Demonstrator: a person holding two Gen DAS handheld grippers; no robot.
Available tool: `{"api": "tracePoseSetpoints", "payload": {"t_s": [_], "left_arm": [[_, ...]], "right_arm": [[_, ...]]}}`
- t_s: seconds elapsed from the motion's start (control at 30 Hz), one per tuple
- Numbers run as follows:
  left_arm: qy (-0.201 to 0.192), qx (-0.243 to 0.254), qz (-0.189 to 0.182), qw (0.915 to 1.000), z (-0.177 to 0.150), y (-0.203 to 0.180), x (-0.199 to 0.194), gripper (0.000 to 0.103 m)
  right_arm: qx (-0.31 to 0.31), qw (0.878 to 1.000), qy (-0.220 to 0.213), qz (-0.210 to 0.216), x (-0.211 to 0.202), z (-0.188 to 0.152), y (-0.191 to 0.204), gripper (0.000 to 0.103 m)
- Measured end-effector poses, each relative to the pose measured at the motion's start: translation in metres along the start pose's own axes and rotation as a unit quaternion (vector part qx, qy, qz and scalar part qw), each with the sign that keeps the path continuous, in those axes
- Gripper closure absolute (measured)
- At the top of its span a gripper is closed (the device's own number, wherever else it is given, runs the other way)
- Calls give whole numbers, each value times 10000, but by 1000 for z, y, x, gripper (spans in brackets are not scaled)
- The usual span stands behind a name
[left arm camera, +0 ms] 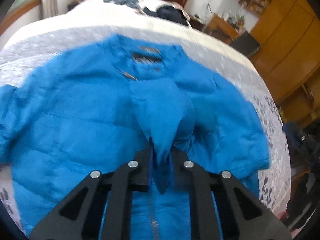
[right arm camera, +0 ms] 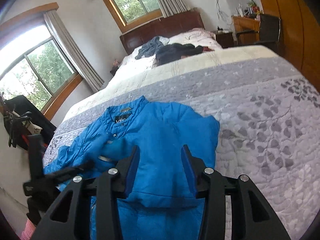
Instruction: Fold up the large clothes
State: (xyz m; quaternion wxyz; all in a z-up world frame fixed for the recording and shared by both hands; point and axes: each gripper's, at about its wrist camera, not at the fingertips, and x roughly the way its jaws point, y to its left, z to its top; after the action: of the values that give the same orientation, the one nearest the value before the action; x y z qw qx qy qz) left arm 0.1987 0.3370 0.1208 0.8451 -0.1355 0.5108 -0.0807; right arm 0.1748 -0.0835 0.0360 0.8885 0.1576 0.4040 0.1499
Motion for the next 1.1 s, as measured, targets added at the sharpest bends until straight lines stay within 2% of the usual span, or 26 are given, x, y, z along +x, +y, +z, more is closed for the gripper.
{"api": "tracePoseSetpoints", "payload": {"t_s": [0.07,0.13,0.27,0.4,0.53,0.6,0.67,0.77,0.83,0.93,0.97,1.0,1.03,1.1], "left_arm": [[-146,-8,104,9998,4,15,-11,92],[-96,-65,160,9998,4,30,-11,92],[282,-177,122,9994,-2,54,6,89],[282,-91,174,9994,-10,62,18,73],[67,140,420,9990,-11,65,-2,57],[-249,282,612,9974,-12,61,-21,45],[-595,529,839,9933,-11,47,-39,37],[-705,1043,1058,9864,-6,11,-39,32],[-655,1396,1317,9792,-3,-17,-24,30],[-417,1613,1607,9728,3,-40,6,30],[-329,1608,1694,9718,5,-44,17,37],[-251,1600,1782,9706,6,-45,26,52],[-186,1585,1924,9683,9,-45,35,57],[-221,1534,1868,9701,11,-43,40,74]], "right_arm": [[53,9995,230,189,14,-2,-2,59],[105,9980,517,349,34,-8,-2,59],[239,9942,1053,36,75,-21,-12,62],[187,9925,1203,-91,95,-31,-17,63],[205,9929,1171,-77,89,-31,-15,62],[289,9932,1130,-17,81,-29,-15,59],[280,9941,1051,35,72,-27,-11,55],[143,9948,1013,9,66,-27,-1,54],[115,9941,1079,38,68,-28,2,54],[162,9931,1160,-13,74,-29,-2,54],[191,9928,1180,-5,75,-29,-4,54],[216,9926,1199,20,77,-29,-6,54],[239,9923,1213,46,78,-29,-7,54],[237,9921,1226,71,79,-30,-8,54]]}}
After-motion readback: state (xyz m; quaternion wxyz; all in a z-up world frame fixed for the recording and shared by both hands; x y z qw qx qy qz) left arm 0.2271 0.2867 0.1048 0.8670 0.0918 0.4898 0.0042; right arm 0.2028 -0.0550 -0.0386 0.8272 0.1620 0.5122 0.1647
